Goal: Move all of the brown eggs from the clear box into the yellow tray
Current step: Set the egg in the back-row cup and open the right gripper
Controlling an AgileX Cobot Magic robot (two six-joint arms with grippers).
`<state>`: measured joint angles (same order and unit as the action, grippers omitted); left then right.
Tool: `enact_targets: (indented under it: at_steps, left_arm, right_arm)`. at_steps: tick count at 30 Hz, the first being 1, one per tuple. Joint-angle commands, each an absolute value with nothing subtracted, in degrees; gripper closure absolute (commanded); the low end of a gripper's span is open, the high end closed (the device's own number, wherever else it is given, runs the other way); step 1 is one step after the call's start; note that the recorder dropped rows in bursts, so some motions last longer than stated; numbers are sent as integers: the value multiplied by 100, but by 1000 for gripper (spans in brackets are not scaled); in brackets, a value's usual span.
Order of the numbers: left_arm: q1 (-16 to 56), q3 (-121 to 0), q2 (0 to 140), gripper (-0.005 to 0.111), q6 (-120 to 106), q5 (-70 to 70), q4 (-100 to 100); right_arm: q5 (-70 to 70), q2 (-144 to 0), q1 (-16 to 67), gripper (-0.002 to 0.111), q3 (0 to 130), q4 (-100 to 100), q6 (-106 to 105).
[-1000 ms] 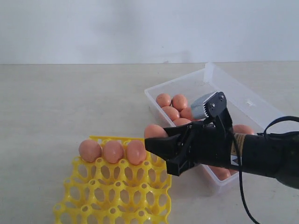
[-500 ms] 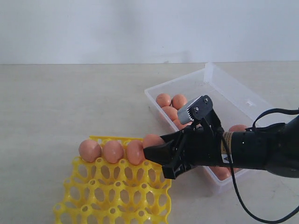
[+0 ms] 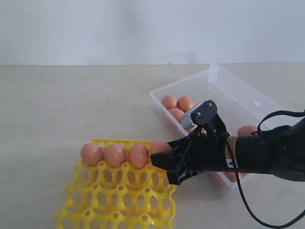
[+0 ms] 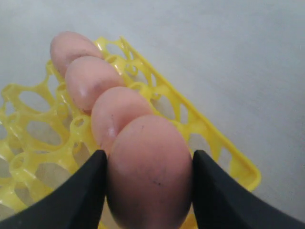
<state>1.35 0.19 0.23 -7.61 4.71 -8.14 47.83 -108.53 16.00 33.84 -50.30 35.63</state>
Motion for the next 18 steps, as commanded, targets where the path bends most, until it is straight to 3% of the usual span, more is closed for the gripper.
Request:
enact_targets:
  at_steps: [1, 15, 18]
  left_arm:
    - [127, 0, 0, 103, -723, 442, -834]
    - [127, 0, 0, 103, -723, 442, -834]
    - [127, 0, 0, 103, -723, 442, -834]
  right_arm:
    - [4763, -10862, 1597, 66, 3484, -4973, 3526]
    - [4747, -10862, 1597, 66, 3677, -5203, 3458]
    - [4728, -10862, 1597, 55, 3677, -5213, 3449]
